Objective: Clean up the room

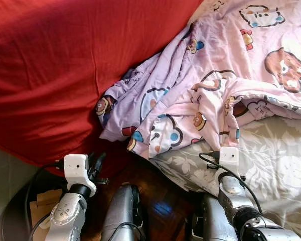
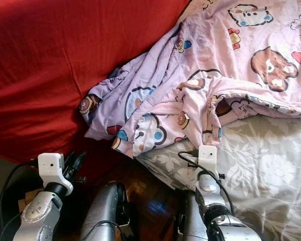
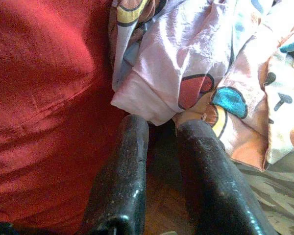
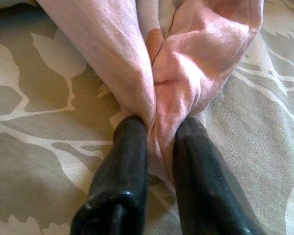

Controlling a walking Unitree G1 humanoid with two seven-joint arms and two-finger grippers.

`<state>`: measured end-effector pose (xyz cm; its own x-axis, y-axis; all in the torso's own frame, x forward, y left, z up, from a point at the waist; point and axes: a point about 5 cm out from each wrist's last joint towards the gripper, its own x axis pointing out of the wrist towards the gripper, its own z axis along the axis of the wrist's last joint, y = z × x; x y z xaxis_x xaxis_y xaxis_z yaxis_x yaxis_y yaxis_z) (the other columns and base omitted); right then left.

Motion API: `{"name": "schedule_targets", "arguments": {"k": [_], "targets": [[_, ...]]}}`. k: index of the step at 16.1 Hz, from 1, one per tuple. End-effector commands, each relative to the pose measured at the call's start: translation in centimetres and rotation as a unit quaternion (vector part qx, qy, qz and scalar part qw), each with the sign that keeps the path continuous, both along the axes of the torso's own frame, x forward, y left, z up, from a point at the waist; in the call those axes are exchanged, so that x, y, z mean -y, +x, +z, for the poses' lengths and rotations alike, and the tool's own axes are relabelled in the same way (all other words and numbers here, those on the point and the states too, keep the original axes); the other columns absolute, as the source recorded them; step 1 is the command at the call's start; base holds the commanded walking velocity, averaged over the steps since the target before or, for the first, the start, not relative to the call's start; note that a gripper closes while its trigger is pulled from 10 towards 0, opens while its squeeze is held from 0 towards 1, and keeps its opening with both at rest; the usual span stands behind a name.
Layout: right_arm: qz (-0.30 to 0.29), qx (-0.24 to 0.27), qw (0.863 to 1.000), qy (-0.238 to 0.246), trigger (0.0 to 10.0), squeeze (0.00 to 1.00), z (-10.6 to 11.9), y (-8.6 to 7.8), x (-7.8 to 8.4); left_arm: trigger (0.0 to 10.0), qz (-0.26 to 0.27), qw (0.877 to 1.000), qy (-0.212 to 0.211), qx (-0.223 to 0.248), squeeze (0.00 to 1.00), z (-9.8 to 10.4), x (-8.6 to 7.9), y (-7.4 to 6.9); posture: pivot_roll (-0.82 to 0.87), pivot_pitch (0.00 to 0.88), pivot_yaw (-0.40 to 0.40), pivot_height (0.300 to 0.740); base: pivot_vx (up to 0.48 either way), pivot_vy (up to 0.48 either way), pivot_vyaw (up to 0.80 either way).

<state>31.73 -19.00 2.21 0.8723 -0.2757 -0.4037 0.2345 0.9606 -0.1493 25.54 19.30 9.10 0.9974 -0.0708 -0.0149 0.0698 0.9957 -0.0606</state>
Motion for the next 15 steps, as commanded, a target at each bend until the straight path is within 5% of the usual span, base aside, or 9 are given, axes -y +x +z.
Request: {"name": "schedule_targets", "arguments": {"k": [1, 12, 13, 14, 15], "targets": [[-0.002, -0.043, 0.999, 0.005, 0.0, 0.00, -1.9, -1.6, 0.0, 10.0, 0.008, 1.000, 0.002, -0.023, 0.00, -1.0, -0.5, -0.4, 0.15, 0.306, 0.073, 0.612, 0.000, 0.000, 0.00], [-0.012, -0.014, 1.000, 0.021, 0.0, 0.00, -2.2, -2.4, 0.9, 10.0, 0.014, 0.999, -0.012, -0.027, 0.00, -2.4, 0.0, 2.3, 0.08, 0.161, 0.042, 0.612, 0.000, 0.000, 0.00], [0.006, 0.030, 0.999, 0.030, 2.9, 0.00, -1.6, -2.2, 0.7, 10.0, 0.015, 0.999, -0.017, -0.031, 0.00, -2.8, 0.3, 2.8, 0.06, 0.132, 0.038, 0.612, 0.000, 0.000, 0.00], [0.017, 0.058, 0.998, 0.022, 10.0, 0.00, -1.4, -2.6, 0.8, 10.0, 0.011, 0.999, -0.020, -0.037, 0.00, -3.4, 0.8, 3.3, 0.03, 0.104, 0.036, 0.612, 0.000, 0.000, 0.00], [0.016, 0.062, 0.998, 0.023, 10.0, 0.00, -1.4, -2.7, 0.8, 10.0, 0.010, 0.999, -0.021, -0.039, 0.00, -3.5, 0.9, 3.5, 0.02, 0.100, 0.035, 0.612, 0.000, 0.000, 0.00]]}}
